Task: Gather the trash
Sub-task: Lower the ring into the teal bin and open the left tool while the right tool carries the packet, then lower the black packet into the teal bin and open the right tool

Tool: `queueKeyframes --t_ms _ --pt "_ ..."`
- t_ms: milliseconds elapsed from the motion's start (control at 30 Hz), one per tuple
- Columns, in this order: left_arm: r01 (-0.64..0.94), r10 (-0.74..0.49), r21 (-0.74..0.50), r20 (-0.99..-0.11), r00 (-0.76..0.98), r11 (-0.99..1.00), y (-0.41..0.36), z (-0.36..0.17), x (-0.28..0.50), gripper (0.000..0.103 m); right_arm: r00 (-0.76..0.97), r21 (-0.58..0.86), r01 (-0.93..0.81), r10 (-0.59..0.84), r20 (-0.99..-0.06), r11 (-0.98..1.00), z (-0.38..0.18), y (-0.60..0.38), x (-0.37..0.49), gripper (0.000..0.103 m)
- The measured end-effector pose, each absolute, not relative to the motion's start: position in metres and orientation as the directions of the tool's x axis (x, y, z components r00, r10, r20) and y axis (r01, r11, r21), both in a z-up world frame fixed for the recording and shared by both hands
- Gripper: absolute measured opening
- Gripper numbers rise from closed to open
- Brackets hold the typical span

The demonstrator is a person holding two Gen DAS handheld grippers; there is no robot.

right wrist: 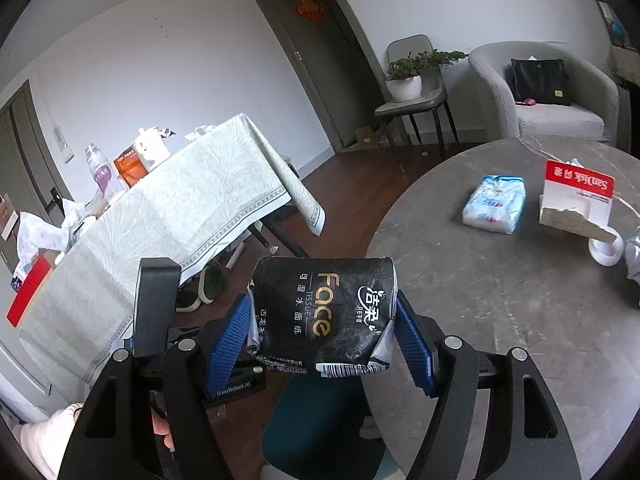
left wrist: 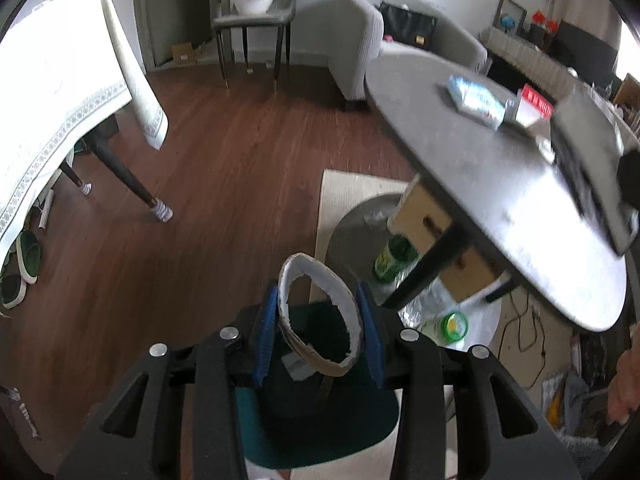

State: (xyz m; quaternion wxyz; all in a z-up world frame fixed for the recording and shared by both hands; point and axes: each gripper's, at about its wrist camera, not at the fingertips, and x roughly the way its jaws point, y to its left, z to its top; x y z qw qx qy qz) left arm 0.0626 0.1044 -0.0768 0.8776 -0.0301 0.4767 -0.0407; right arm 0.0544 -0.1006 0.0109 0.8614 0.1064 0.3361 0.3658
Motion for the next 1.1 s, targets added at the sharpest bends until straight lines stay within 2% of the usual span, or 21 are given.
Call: queueKeyframes --t_ms 300,533,633,900,1100 --pt "0.044 -0.09 -0.079 -0.881 0.464 0.996 0.125 -0.099 0.058 0.041 0.478 0.419 -0.586 0.713 -0.513 0.694 0.009 -0.071 0.055 0.072" --pt "0.06 -0.156 -0.145 -0.894 0.419 0.988 0.131 -0.11 0.056 0.042 0.469 0.391 -0.597 0.701 -0.538 0.7 0.006 -0.047 0.053 0.071" --pt "0.074 -0.16 -0.142 -0.895 0.417 0.987 0.129 -0.111 0.053 0.05 0.464 0.395 -0.598 0.703 -0.539 0.697 0.006 -0.04 0.055 0.071" --pt "0.035 -0.148 -0.148 -0.877 0.456 0.988 0.153 -0.102 0.047 0.056 0.434 0.378 -0.618 0.7 -0.567 0.69 -0.004 -0.014 0.055 0.071" --pt "-0.026 -0.107 -0.142 -0.844 0.526 0.99 0.183 -0.087 0.04 0.065 0.404 0.363 -0.632 0.691 -0.6 0.685 -0.014 0.006 0.054 0.071"
